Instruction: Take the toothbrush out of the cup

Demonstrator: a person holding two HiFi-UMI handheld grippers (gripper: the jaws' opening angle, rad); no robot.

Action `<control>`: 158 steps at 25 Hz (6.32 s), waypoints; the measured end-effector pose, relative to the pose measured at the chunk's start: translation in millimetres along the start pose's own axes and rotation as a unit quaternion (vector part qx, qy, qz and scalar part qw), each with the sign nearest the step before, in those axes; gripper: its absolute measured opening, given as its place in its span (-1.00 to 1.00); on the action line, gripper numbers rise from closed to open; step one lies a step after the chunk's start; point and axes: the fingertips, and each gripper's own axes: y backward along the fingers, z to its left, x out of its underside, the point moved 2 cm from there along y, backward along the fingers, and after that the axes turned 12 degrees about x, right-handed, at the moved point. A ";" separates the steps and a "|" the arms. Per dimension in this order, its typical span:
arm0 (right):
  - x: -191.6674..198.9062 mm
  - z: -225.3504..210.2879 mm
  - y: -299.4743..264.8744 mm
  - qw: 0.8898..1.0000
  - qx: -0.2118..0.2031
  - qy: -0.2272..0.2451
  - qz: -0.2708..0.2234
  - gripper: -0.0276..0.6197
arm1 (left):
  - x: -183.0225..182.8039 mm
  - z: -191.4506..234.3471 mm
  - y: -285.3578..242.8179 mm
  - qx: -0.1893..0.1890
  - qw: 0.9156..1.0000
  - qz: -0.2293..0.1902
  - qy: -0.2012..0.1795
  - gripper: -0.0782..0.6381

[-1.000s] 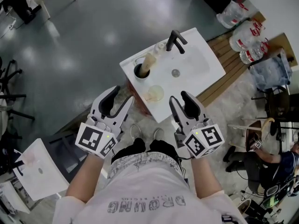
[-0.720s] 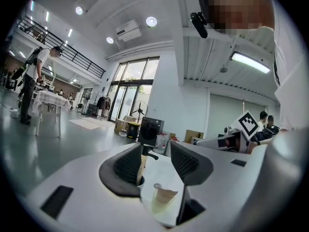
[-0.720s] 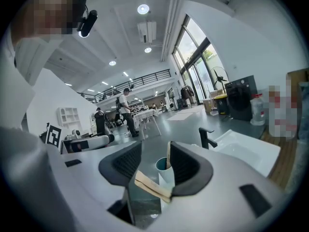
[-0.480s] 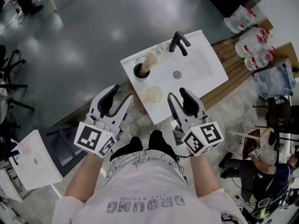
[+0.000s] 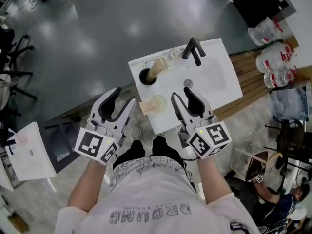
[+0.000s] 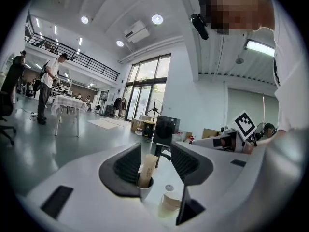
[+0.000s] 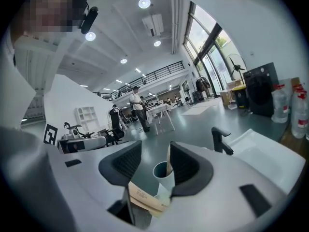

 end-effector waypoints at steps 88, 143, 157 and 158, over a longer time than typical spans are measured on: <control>48.0 -6.7 -146.6 0.992 -0.070 0.027 0.102 -0.65 | 46.3 23.5 19.1 -0.122 0.991 0.023 0.053 -0.20; -17.4 -54.2 -4.0 0.996 0.090 -0.009 -0.025 -0.65 | 38.3 -37.1 15.2 0.032 0.999 0.036 0.021 -0.19; 9.0 -68.6 12.6 0.992 0.125 -0.018 -0.008 -0.65 | 74.9 -43.2 5.3 0.063 0.995 0.065 0.050 -0.20; 10.6 -70.2 13.1 0.992 0.126 -0.018 -0.005 -0.65 | 78.7 -43.6 4.0 0.063 0.994 0.067 0.054 -0.19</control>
